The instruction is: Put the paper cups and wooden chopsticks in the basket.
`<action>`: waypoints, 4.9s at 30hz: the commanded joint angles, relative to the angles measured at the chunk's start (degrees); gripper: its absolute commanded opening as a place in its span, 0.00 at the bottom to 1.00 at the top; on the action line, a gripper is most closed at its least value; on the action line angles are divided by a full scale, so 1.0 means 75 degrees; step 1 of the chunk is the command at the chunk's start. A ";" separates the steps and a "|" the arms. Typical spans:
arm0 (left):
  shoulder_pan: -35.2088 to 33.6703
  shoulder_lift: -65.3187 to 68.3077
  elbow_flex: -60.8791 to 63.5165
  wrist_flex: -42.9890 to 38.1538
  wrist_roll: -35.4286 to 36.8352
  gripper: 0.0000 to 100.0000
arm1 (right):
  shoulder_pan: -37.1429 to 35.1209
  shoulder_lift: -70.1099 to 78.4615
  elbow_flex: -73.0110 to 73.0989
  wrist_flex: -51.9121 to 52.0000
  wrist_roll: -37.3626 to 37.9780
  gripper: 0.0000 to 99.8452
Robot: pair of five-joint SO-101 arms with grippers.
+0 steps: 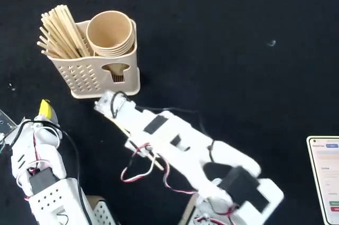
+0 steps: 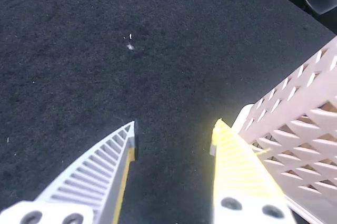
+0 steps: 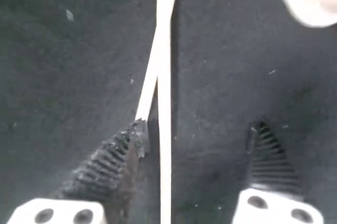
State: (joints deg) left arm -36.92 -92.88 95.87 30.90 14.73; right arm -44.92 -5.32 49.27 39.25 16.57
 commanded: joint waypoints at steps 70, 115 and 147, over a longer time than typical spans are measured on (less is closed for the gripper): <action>0.0076 -0.0094 -0.0158 -0.0023 -0.0082 0.23 | -0.0703 -0.7344 -0.1952 -0.1196 -0.1453 0.01; -0.0850 0.0000 -0.3136 0.2684 -0.0785 0.24 | -0.0492 -0.5527 -0.3851 0.3786 -0.1711 0.28; -0.0768 1.4312 -1.2911 0.1242 -0.0668 0.30 | -0.0797 -0.5538 0.2292 0.0176 -0.1758 0.19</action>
State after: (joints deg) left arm -44.22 -0.13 15.34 41.01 8.92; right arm -50.20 -45.58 66.33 41.71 3.82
